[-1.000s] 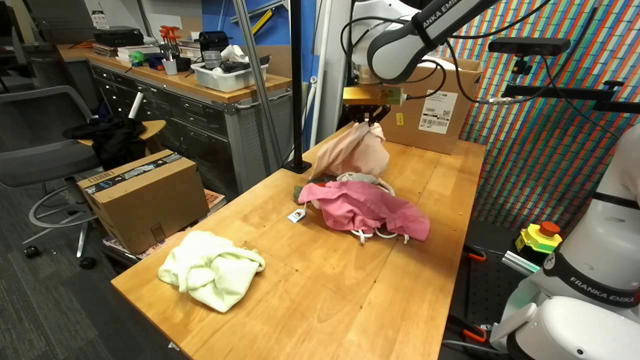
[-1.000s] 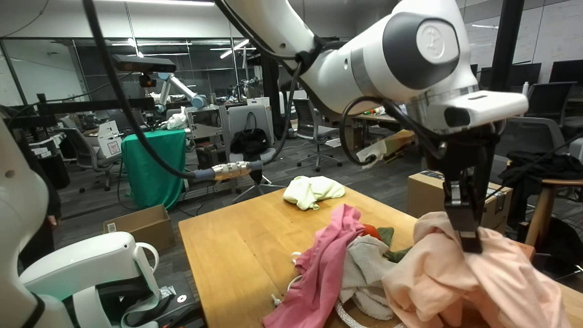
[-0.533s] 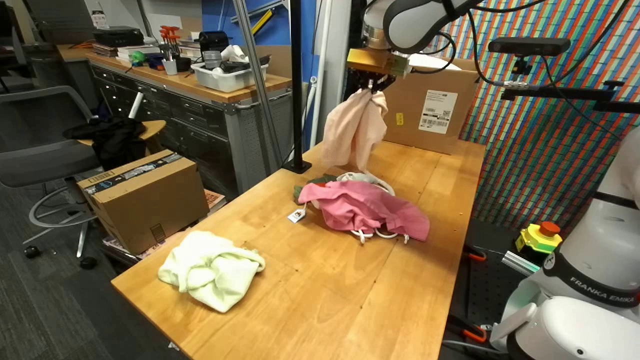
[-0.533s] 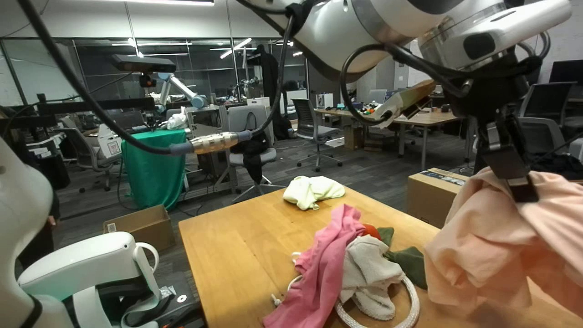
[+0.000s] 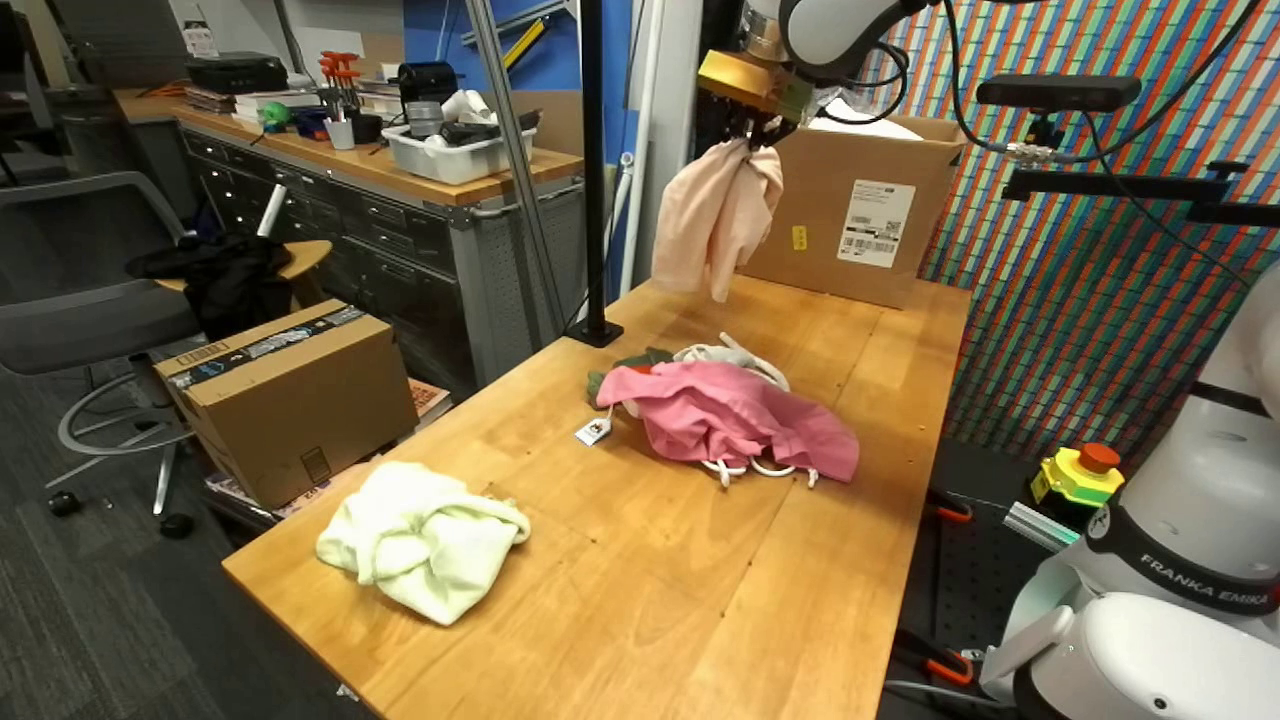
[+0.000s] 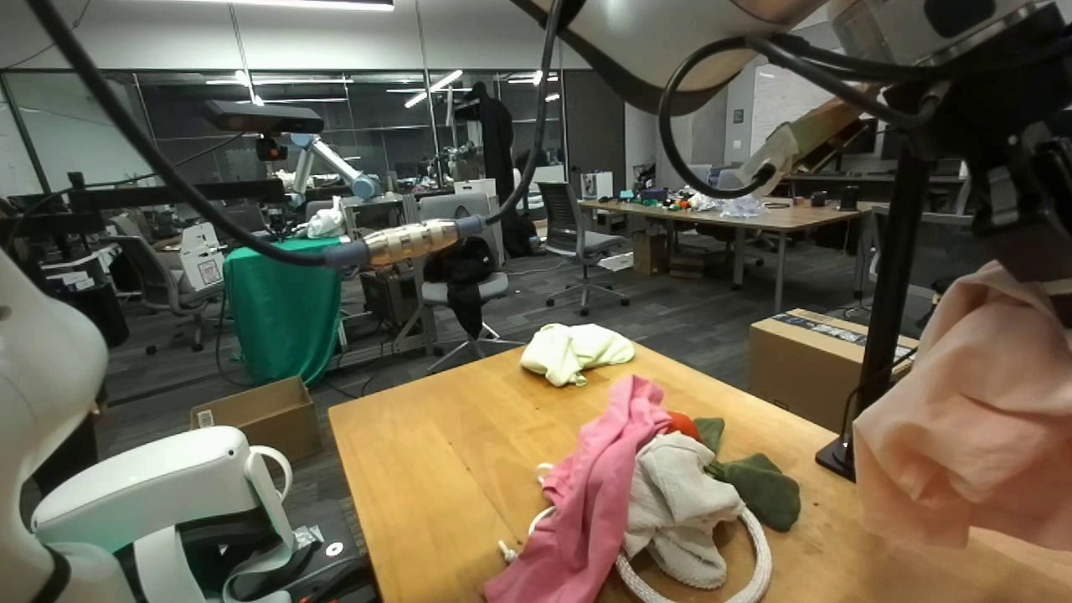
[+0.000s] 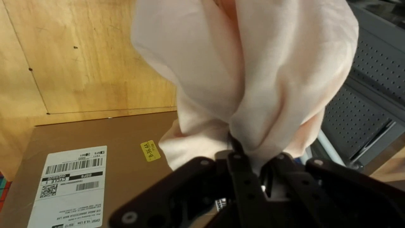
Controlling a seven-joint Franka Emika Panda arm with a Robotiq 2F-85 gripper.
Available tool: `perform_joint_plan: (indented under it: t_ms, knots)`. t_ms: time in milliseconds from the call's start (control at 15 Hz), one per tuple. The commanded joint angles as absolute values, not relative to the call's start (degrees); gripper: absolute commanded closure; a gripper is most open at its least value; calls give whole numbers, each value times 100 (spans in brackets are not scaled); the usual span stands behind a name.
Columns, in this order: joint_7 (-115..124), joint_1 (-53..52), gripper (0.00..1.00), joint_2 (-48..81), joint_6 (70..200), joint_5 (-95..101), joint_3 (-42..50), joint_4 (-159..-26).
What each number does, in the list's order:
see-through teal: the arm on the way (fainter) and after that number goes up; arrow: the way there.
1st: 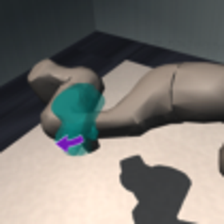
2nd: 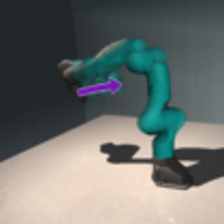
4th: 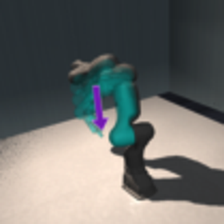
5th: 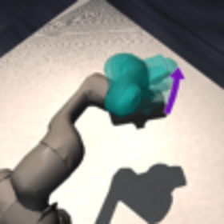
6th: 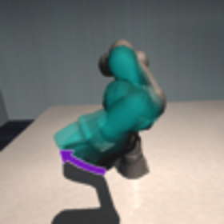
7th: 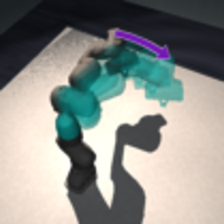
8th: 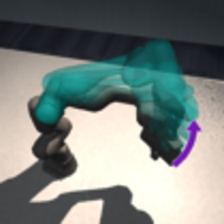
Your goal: Separate all the objects on the heap
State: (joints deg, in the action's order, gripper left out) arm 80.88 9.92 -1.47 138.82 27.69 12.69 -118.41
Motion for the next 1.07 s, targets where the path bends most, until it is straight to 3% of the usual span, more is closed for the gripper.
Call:
perform_joint_plan:
  t_ms: [0, 467, 867, 933, 1000]
  knots:
    - [8483, 1170, 95, 7, 14088, 3021, 1259, -11552]
    - [10413, 1240, 96, 578, 14914, 4567, 1456, -11289]
    - [12362, 1152, 96, 825, 14588, 6480, 1613, -11096]
    - [12406, 1165, 64, 825, 14510, 6579, 1589, -11121]
    - [12318, 1186, 61, 809, 14462, 6567, 1551, -11173]
